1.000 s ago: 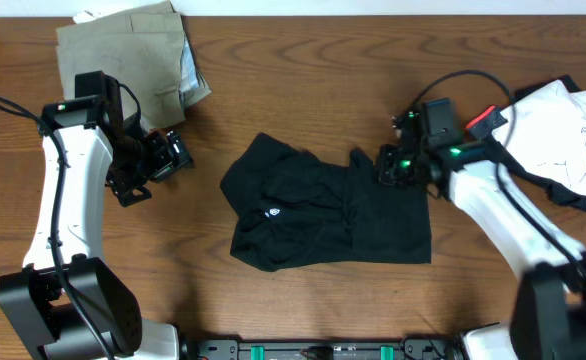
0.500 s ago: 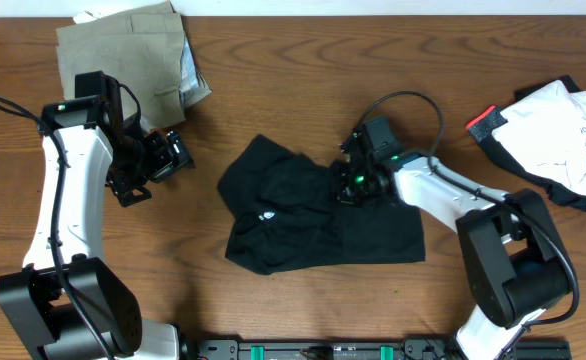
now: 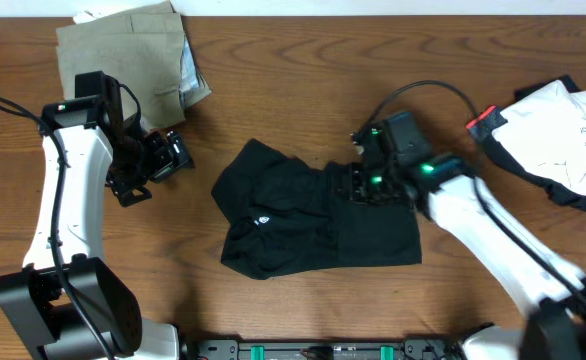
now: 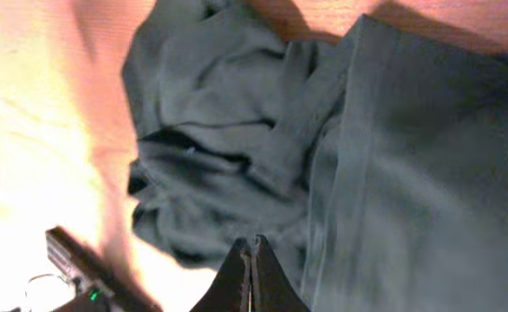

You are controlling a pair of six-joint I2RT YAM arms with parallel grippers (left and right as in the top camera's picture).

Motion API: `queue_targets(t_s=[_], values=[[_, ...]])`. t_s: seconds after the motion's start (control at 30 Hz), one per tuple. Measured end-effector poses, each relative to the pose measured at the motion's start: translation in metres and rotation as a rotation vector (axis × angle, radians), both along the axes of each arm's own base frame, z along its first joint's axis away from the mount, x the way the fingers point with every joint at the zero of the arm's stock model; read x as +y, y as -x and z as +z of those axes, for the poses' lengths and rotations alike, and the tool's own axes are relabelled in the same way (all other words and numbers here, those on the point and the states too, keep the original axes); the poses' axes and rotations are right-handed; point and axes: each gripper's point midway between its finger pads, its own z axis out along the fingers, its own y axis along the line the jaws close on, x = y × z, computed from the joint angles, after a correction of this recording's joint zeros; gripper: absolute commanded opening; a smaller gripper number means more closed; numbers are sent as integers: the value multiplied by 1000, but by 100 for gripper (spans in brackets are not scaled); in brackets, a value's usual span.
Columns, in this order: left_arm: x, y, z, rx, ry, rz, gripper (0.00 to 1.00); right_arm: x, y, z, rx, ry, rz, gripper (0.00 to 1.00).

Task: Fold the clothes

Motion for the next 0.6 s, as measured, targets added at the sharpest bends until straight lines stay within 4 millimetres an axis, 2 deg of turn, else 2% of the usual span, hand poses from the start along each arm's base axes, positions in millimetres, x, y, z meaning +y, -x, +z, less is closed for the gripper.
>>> queue_targets(t_s=[0.1,0.23,0.43,0.6], values=[[0,0,0,0,0,0,98,-7,13,5,10,22,29,1],[0,0,0,0,0,0,98,-11,21,-6,41,47,55,1],[0,0,0,0,0,0,98,-16,33,-46,108,75,85,1],[0,0,0,0,0,0,98,-14,39,-81,156,32,136,1]])
